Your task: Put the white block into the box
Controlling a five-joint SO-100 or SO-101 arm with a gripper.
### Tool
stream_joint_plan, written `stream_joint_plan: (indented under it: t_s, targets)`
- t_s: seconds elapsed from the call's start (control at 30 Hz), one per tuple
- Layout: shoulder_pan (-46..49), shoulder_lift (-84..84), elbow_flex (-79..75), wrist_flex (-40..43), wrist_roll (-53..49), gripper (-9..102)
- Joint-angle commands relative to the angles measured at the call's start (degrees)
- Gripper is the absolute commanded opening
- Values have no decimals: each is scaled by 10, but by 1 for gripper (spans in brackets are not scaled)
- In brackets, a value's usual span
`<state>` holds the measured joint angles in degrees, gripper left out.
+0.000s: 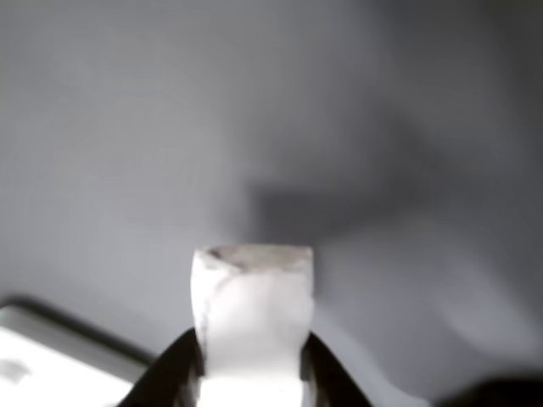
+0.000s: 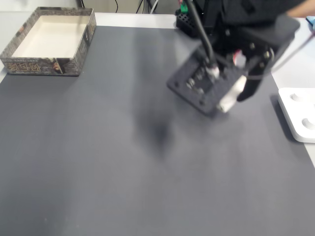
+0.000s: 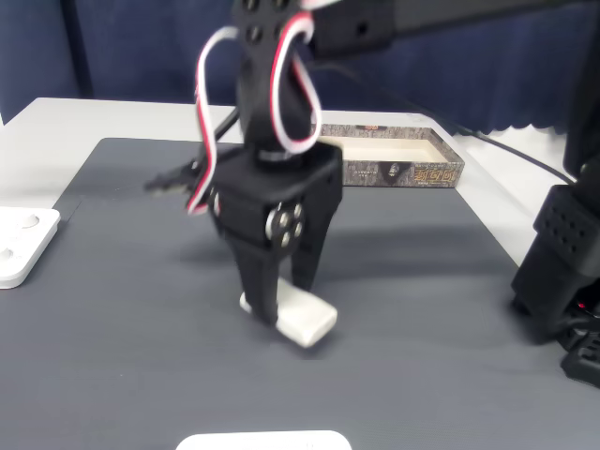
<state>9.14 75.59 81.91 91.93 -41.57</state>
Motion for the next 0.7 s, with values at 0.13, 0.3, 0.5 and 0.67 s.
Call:
stream_joint_plan:
  t_s: [0.13,0.3,0.5,0.67]
  targets:
    - [108,171,-6,40,66,-2]
    - [197,241,60,39,137,-2]
    - [326,306,131,12,232,-2]
    - [471,319,134,10,363,-2]
